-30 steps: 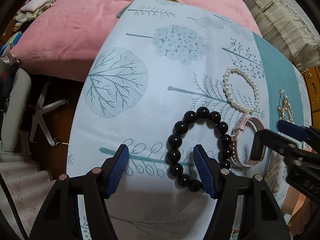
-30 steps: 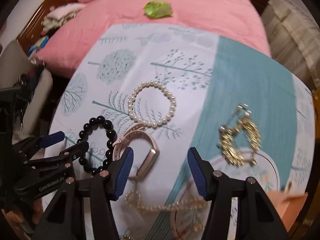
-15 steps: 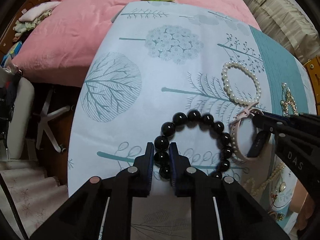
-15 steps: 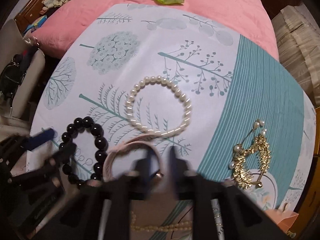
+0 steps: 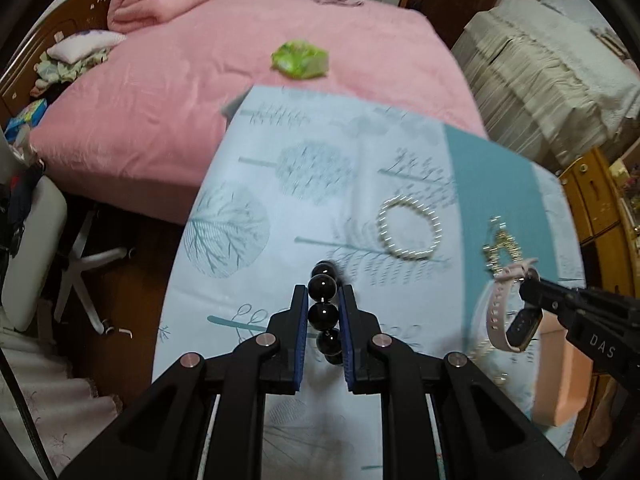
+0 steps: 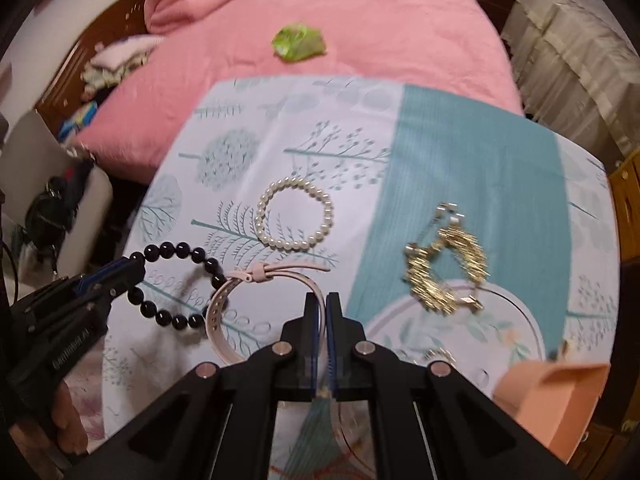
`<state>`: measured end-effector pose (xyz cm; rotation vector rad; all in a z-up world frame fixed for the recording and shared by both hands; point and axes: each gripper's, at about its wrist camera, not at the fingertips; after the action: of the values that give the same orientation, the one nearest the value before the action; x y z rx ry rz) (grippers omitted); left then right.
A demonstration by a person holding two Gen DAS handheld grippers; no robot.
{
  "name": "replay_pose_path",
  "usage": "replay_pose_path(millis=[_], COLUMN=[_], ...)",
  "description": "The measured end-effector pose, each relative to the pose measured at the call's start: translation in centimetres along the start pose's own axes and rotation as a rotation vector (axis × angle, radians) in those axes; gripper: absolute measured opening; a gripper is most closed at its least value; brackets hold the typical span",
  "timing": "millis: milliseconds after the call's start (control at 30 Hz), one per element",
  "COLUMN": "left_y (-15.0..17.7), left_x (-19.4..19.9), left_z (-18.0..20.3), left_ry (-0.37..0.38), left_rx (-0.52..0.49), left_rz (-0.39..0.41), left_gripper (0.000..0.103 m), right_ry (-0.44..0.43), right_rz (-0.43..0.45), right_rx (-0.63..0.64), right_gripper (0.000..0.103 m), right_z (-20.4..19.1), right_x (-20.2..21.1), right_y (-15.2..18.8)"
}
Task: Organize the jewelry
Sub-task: 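Grasp the black bead bracelet with the left gripper while the right gripper grasps the pink-strap watch, then carry the black bead bracelet into the pink tray and open the left gripper while the right carries the watch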
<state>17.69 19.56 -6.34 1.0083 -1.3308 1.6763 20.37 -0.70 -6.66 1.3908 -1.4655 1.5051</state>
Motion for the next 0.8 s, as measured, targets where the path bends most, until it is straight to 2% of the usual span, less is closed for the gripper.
replay_pose_path(millis=[200, 433, 633, 800], left_y=[-0.1, 0.7, 2.6, 4.8], left_x=[5.3, 11.3, 13.3, 12.3], left_z=[2.9, 10.0, 18.3, 25.1], left_ry=[0.046, 0.188, 0.313, 0.387], left_rx=[-0.021, -0.120, -0.239, -0.339], left_rz=[0.053, 0.085, 0.067, 0.018], left_gripper=[0.012, 0.012, 0.013, 0.013], right_ry=[-0.001, 0.055, 0.076, 0.042], right_rz=[0.058, 0.072, 0.042, 0.046], right_rx=[-0.075, -0.174, -0.317, -0.423], right_gripper=[0.003, 0.003, 0.003, 0.003], right_z=[3.2, 9.1, 14.6, 17.8], right_x=[4.7, 9.7, 10.7, 10.4], right_y=[2.9, 8.9, 15.0, 18.9])
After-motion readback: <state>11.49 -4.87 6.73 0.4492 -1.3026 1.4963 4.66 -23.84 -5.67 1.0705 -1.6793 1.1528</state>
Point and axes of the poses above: each gripper's, at about its wrist camera, not at the fingertips, and x roughly against the way its jaws point, z to its right, y to its underside, and after that the axes turned 2 degrees about x, right-handed
